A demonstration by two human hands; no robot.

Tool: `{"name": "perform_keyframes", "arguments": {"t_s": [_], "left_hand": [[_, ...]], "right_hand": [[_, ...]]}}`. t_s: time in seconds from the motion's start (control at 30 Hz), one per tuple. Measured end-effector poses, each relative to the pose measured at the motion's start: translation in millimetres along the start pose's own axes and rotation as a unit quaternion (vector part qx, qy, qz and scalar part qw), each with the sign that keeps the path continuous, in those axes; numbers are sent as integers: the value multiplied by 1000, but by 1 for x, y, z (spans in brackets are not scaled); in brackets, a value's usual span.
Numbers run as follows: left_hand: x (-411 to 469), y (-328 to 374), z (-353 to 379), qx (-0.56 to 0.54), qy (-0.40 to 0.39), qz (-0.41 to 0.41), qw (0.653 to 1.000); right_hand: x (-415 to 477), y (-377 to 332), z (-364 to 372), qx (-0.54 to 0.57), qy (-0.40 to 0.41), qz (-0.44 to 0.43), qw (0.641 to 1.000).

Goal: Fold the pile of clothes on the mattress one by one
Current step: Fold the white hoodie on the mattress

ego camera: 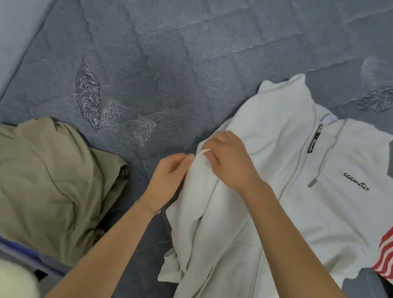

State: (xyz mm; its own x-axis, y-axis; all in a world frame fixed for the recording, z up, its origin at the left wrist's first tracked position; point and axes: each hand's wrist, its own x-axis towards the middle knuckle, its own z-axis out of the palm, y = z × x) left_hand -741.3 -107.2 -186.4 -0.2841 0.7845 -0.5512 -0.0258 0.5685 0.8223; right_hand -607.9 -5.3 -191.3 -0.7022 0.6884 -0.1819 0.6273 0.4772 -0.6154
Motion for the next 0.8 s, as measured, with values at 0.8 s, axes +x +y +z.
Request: {"name": "perform_keyframes", "arguments": {"t_s": [0.8], "left_hand": [[32,52,-93,274,156,50,948]], "right_hand": [[38,-23,-3,165,52,200,964]]}}
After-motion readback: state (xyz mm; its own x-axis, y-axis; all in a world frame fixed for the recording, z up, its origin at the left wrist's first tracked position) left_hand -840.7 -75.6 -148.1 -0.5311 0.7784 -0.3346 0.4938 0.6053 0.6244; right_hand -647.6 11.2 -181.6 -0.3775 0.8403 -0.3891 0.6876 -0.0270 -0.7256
